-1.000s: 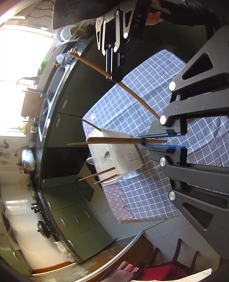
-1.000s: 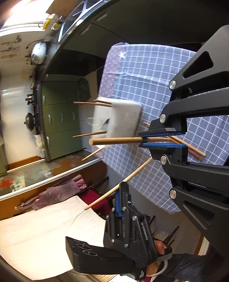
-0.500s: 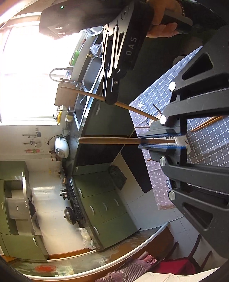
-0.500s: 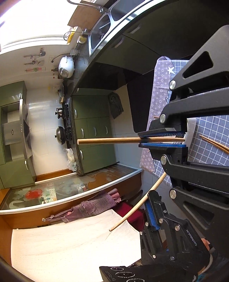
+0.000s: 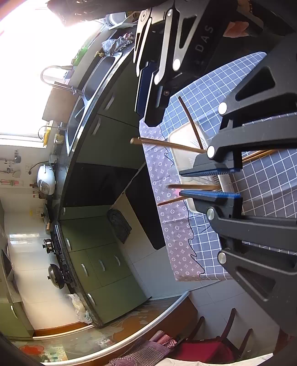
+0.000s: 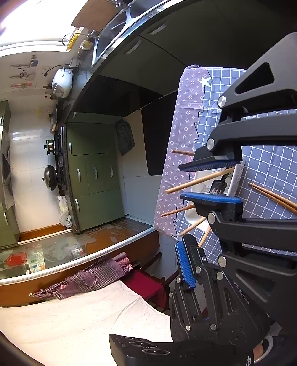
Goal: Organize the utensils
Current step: 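Lower the chopsticks into the caddy and open both tools, then move both tools down to the last chopsticks on the cloth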
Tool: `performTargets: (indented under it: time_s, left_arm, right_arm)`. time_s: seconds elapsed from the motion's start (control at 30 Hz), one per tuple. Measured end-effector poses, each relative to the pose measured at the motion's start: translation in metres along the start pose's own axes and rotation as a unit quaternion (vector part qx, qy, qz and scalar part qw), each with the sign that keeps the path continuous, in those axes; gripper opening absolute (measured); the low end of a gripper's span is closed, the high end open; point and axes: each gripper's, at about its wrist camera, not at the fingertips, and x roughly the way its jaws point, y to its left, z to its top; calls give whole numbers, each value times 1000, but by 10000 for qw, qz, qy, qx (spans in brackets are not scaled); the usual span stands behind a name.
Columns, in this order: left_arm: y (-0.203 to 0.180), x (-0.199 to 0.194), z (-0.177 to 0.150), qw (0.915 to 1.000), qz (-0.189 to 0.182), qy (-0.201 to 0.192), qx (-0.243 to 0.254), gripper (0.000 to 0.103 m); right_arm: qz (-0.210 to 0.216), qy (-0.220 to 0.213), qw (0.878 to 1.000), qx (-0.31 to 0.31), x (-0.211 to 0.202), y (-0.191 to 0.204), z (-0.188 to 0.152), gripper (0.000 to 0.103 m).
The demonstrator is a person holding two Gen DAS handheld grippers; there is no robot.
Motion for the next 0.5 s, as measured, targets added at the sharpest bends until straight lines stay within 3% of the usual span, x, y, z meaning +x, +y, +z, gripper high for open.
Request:
performTargets:
  time_s: [0.17,0.23,0.4,0.5]
  left_arm:
    - [-7,-30,-5,9998,-84,-156,29,17]
    - [-14,-39,-14,9999,-126,-89,48,25]
    - [-25,-28,-59,9953,-610,742,-87,25]
    - [-34,3,-96,9872,-643,1455,-76,25]
  right_arm:
    - [299,-423,9986,-62,-54,10,-20,23]
    - [422,-610,9971,-137,-79,14,-35,25]
    - [466,-574,9970,-233,-106,10,-104,34]
    - [133,-343,9992,-148,-94,-1,-157,34]
